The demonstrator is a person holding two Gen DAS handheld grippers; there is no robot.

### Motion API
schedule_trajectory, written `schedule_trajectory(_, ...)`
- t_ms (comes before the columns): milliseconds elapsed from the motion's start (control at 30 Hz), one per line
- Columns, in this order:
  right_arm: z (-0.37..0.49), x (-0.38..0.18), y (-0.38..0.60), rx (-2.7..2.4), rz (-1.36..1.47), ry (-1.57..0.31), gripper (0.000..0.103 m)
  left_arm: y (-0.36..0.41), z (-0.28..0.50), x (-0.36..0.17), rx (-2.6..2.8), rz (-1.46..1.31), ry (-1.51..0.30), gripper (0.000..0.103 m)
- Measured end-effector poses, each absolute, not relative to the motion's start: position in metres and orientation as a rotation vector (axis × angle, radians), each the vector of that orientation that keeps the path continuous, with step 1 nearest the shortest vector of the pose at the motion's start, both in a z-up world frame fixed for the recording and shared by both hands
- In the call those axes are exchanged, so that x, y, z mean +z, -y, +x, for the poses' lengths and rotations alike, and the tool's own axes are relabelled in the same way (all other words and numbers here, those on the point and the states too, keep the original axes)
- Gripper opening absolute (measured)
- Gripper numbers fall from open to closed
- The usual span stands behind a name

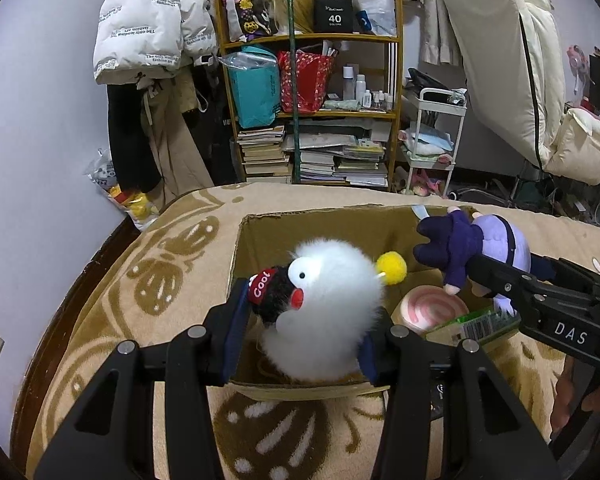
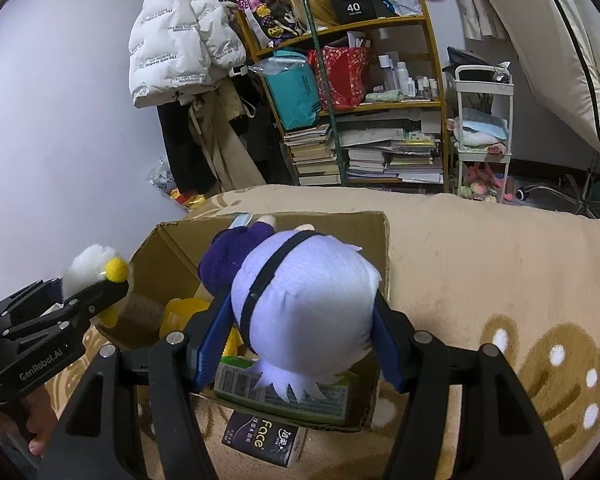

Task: Organize soft objects
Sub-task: 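Lift the chick plush and purple doll and carry them over the box, then open both tools to drop the chick and doll into the box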

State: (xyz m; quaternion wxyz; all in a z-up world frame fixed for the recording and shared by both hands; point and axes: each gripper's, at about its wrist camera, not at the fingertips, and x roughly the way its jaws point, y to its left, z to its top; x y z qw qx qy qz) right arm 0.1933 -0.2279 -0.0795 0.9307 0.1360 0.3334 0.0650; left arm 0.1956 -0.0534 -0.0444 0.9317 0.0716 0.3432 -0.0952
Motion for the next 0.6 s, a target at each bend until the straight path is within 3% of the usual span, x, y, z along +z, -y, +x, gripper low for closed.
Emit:
schedule_trajectory(467,0.1897,-0.0799,0.2279,0.136,0.287,-0.677,0.07,0.054,0.1889,-0.0416,-0.17,0.183,-0.684,0.07)
schedule_trajectory(600,0.1883,-0.0781,0.2262,0.133,0.28,-0.67,0.079,0.055,0.187,-0.0405,-0.15,0.207,-0.669,0.078)
